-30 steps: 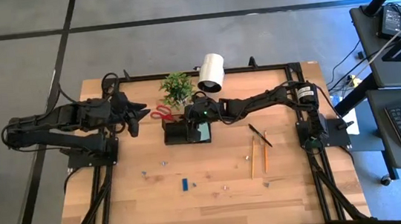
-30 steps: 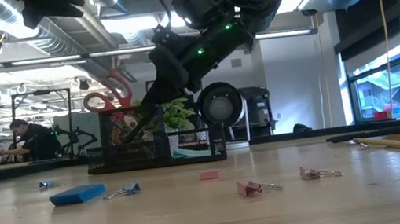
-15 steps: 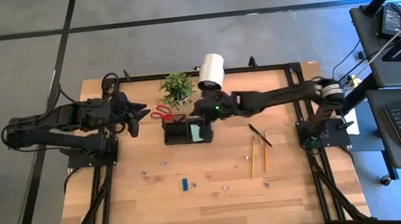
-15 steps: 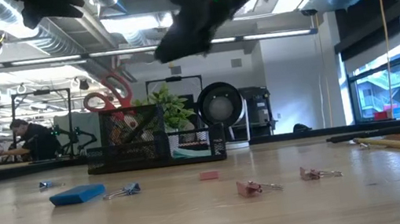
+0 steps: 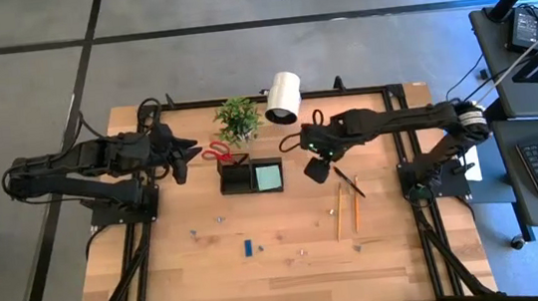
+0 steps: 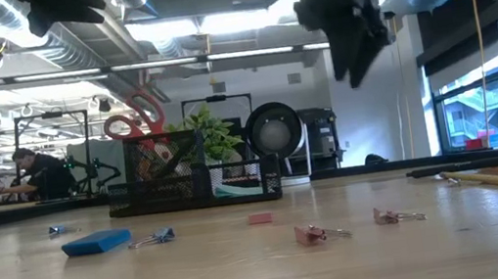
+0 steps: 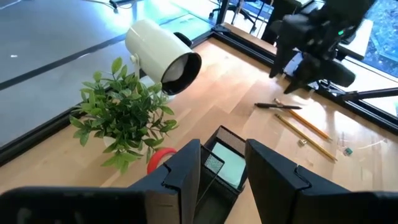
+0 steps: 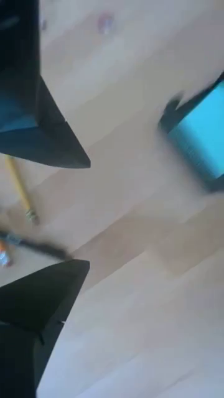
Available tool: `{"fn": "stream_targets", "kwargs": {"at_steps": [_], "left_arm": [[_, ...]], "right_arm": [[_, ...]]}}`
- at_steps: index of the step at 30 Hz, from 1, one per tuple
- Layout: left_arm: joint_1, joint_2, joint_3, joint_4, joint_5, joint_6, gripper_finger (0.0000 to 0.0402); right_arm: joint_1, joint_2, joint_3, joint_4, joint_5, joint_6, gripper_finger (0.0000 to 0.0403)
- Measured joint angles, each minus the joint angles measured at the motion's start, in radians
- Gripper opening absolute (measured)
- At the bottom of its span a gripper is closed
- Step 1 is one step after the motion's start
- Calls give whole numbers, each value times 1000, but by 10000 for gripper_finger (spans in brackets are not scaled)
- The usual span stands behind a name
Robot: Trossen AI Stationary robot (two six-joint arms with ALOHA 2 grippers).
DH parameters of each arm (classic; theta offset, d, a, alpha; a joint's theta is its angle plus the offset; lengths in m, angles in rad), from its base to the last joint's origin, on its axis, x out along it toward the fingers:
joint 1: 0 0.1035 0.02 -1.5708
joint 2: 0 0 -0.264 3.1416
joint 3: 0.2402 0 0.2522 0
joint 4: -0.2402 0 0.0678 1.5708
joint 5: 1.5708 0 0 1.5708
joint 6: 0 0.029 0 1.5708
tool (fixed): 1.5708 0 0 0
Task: Pick and place office supplies into organizer
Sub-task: Put the black pen into the black desk organizer
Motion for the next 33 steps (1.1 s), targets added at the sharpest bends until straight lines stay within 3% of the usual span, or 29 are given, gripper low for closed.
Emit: {"fn": "stream_targets", "kwargs": {"at_steps": [12,18,23,33], "left_arm": [[0,3,0,0,62,-24,123],[0,3,0,0,87,-24,123],[0,3,0,0,110,-24,123],[0,3,0,0,112,-24,123]], "right_arm": [[-95,215,-13,-130,-71,-7,257],[-133,237,-20,-132,-121,-30,257],[-163,237,-115,-126,-132,-34,252],[-163,223,-259,135,-226,-8,203]]}}
